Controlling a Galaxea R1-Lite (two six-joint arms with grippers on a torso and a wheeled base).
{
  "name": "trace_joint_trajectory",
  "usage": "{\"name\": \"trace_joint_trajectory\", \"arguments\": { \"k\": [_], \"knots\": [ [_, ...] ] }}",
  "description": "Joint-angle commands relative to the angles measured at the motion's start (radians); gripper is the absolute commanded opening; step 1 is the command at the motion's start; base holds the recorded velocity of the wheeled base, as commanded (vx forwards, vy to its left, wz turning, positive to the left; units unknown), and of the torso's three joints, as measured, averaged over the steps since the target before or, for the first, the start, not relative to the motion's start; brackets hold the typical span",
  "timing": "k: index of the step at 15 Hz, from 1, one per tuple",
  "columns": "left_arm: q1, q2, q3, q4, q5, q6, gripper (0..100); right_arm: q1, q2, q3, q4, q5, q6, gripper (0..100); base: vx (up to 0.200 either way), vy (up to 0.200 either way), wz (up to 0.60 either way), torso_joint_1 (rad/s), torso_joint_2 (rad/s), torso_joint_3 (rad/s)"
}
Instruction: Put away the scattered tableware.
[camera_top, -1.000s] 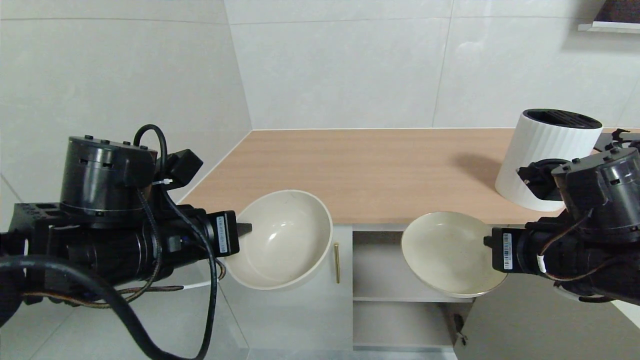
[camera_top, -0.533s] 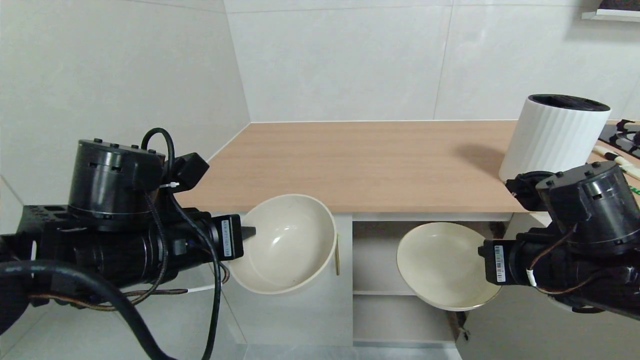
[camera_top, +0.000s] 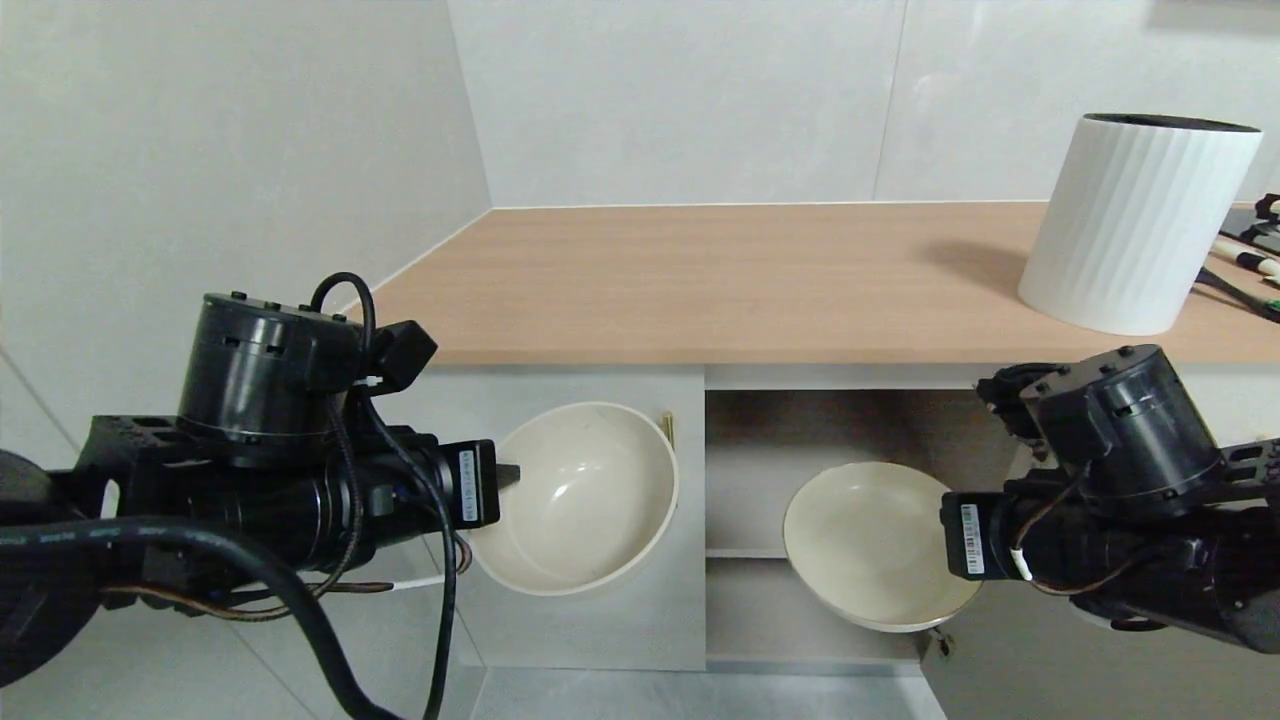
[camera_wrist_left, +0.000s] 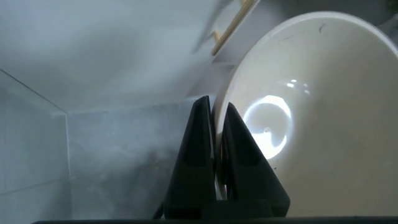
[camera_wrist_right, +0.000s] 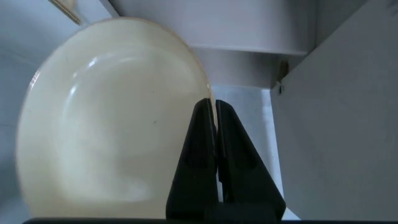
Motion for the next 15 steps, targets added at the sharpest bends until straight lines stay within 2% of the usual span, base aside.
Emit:
{"name": "trace_joint_trajectory", "arguments": {
  "k": [1, 8, 12, 15],
  "knots": [
    [0.001, 0.007, -0.002, -0.001, 0.001, -0.002, 0, 0.0, 0.033, 0.001, -0.001, 0.0, 0.001, 0, 0.0, 0.0, 0.0, -0.119, 0.45, 0.325],
    [0.001, 0.015, -0.002, -0.002, 0.001, -0.002, 0, 0.0, 0.07, 0.0, -0.009, -0.001, 0.022, 0, 0.0, 0.0, 0.0, -0.062, 0.41, 0.35],
    [0.001, 0.015, -0.002, -0.002, -0.002, 0.0, 0, -0.007, 0.071, 0.015, -0.009, 0.002, 0.021, 0, 0.0, 0.0, 0.0, -0.007, 0.07, 0.062],
    [0.0, 0.028, -0.006, -0.002, -0.004, 0.0, 0, -0.084, 0.2, -0.04, -0.064, 0.009, 0.013, 0, 0.0, 0.0, 0.0, 0.0, 0.0, 0.0]
  ]
}}
